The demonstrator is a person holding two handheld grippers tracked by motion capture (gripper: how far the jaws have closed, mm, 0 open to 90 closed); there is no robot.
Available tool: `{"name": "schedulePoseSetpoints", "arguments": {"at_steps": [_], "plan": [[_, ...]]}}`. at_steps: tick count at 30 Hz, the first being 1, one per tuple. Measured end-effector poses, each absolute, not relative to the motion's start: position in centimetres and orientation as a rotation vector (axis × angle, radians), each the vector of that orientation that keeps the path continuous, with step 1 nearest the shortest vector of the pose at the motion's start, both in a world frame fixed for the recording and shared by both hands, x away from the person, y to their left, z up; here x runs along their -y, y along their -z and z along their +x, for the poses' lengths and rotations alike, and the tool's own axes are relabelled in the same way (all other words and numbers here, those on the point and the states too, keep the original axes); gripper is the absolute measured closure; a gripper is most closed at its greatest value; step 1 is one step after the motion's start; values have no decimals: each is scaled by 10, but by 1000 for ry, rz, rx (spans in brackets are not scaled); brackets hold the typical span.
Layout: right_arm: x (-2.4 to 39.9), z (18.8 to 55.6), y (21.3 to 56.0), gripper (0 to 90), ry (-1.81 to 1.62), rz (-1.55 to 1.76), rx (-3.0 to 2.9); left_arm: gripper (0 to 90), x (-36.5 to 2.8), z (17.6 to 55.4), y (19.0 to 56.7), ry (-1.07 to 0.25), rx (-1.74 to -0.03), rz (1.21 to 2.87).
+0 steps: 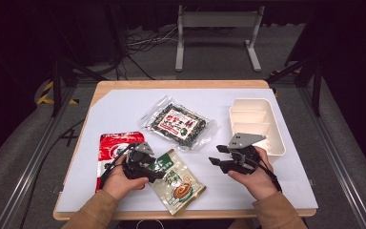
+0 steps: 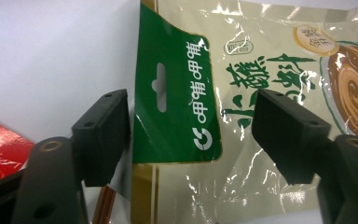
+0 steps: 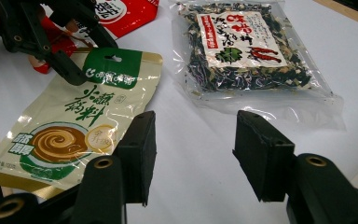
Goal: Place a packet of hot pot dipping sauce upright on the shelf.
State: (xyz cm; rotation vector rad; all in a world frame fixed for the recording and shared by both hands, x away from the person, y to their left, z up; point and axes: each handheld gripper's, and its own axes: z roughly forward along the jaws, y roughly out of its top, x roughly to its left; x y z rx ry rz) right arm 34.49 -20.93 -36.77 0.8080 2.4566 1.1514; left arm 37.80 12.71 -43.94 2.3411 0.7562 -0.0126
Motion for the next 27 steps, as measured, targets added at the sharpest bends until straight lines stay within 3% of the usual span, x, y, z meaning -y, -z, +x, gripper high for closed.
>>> {"name": "schedulePoseSetpoints", "arguments": {"at_steps": [12,18,27], "plan": [[209,345,368,489,-1153,810,-2467,616,-126,371,435,-137,-692,2412],[209,345,368,489,-1152,810,-2470,819,-133,371,427,-71,-672,2339],[209,345,367,489,-1152,805,-2470,854,-122,366,431,-11,-634,2391]]}}
